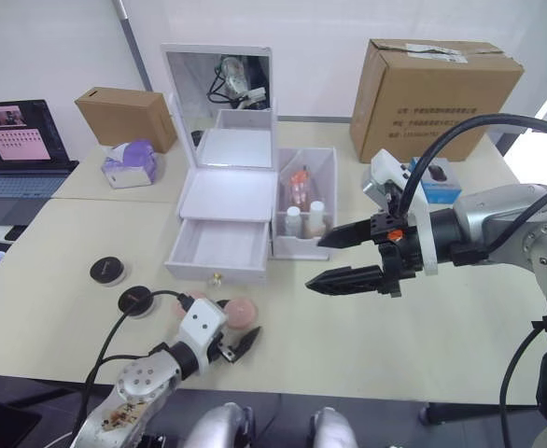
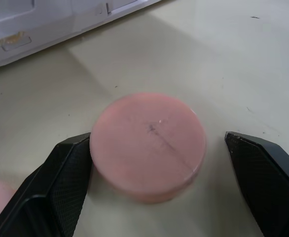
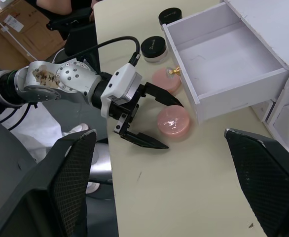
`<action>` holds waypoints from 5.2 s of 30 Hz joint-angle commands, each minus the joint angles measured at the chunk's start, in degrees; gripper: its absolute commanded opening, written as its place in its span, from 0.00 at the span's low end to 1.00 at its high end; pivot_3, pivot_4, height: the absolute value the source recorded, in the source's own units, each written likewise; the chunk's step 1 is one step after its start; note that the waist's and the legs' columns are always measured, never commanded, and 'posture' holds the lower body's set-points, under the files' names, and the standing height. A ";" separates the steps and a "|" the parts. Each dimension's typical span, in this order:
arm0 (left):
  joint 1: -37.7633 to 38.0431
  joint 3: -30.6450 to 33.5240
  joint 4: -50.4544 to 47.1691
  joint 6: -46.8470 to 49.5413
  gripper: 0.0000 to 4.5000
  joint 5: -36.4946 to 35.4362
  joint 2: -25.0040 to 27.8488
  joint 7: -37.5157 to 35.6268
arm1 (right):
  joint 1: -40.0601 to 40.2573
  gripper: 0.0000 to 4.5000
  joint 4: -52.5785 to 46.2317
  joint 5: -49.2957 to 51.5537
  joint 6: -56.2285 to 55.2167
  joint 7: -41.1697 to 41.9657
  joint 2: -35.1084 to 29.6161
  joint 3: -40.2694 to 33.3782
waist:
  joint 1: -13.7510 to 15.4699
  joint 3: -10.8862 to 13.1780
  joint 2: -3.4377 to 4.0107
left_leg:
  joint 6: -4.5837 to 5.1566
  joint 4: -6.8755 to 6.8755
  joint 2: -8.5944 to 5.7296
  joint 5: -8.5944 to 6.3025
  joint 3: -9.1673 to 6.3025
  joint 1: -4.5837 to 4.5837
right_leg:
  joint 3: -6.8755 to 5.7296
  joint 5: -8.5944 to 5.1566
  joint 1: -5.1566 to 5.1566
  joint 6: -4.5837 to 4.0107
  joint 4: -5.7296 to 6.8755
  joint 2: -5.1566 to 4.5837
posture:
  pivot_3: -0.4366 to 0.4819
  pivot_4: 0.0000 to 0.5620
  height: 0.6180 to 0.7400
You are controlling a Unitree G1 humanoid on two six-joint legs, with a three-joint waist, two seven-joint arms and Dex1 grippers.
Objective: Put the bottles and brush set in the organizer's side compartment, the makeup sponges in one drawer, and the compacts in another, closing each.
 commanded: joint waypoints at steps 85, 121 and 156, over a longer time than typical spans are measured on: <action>-49.45 19.20 41.69 -3.76 0.99 -24.57 32.75 -56.84 | 11.75 1.00 -4.49 1.14 -14.66 -11.88 4.87 -11.22 | -1.64 0.15 0.14 | 0.07 0.30 0.11 0.09 -0.02 0.00 | 0.45 0.00 -0.04 -0.02 0.15 0.75 | 0.48 0.27 0.92; 8.07 57.85 26.60 -10.52 0.99 -30.62 24.28 -35.57 | -8.27 1.00 14.38 -25.61 -21.86 0.17 14.61 9.04 | -3.38 0.13 0.19 | -0.46 0.09 0.18 -0.23 0.12 0.24 | 0.22 0.11 -0.10 -0.43 0.23 -0.14 | 0.48 0.27 0.92; 6.97 20.53 0.48 1.96 0.99 -14.21 1.97 -3.22 | -19.61 1.00 11.04 -14.41 -4.03 -0.48 18.36 5.42 | -1.38 0.02 0.17 | 0.03 0.19 0.02 -0.05 0.10 0.00 | -0.05 0.27 -0.02 -0.42 0.18 -0.04 | 0.48 0.27 0.92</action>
